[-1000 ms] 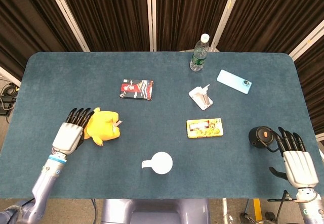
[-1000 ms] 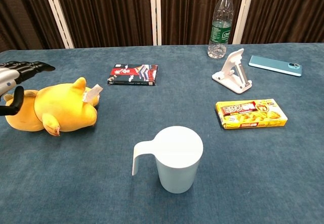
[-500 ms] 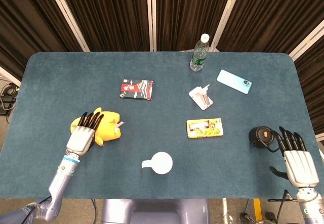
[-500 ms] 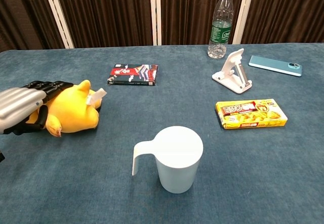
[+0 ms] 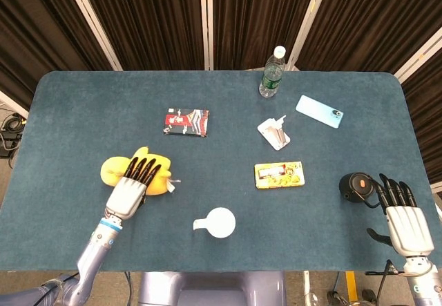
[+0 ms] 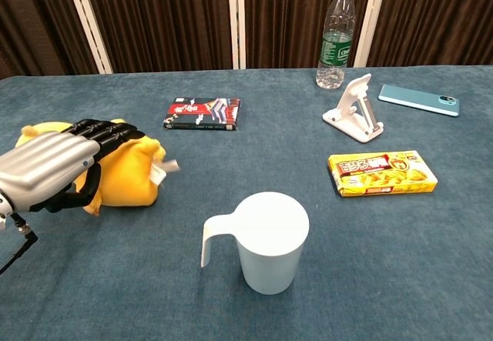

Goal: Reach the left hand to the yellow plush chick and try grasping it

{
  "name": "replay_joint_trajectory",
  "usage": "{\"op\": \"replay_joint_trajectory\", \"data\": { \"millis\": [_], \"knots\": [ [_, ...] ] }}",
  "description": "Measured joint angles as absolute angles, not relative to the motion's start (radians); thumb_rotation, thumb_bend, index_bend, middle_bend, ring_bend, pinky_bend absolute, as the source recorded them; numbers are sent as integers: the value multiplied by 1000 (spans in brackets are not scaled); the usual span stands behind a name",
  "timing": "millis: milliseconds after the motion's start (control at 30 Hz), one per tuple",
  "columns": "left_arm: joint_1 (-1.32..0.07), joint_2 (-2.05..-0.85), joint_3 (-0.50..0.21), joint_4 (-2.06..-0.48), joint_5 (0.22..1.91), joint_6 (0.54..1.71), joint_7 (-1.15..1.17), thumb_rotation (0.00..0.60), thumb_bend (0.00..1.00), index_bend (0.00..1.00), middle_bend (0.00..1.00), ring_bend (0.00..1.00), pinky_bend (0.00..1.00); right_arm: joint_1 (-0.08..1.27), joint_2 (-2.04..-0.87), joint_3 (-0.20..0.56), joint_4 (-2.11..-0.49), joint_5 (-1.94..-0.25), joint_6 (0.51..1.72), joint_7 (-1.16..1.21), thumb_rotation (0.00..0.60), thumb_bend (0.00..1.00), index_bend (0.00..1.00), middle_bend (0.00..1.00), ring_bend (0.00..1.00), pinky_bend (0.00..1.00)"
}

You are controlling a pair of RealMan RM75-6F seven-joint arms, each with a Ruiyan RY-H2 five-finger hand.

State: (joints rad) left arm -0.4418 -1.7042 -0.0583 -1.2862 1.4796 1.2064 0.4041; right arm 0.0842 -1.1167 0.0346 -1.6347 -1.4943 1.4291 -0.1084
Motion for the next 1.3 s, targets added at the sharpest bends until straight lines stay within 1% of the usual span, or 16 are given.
{"op": "replay_joint_trajectory", "data": {
  "millis": [200, 500, 800, 1033, 1300],
  "knots": [
    [-445, -1685, -62, -1289, 1452, 1188, 425, 600, 1000, 0, 0, 0, 0, 84, -1117, 34, -1636, -1494, 1429, -113, 600, 47, 0, 0, 0, 0],
    [-439, -1687, -68, -1202, 1397, 1156, 402, 600, 1000, 0, 0, 0, 0, 87, -1121, 33, -1635, -1488, 1419, -121, 600, 47, 0, 0, 0, 0],
    [-420, -1689, -67, -1130, 1406, 1196, 309, 600, 1000, 0, 0, 0, 0, 85, -1117, 34, -1639, -1486, 1422, -116, 600, 47, 0, 0, 0, 0],
    [-414, -1683, -72, -1128, 1462, 1278, 249, 600, 1000, 0, 0, 0, 0, 85, -1115, 35, -1640, -1484, 1423, -111, 600, 47, 0, 0, 0, 0],
    [-420, -1693, -77, -1123, 1437, 1244, 278, 600, 1000, 0, 0, 0, 0, 85, -1111, 34, -1643, -1482, 1417, -110, 600, 47, 0, 0, 0, 0]
  ]
}}
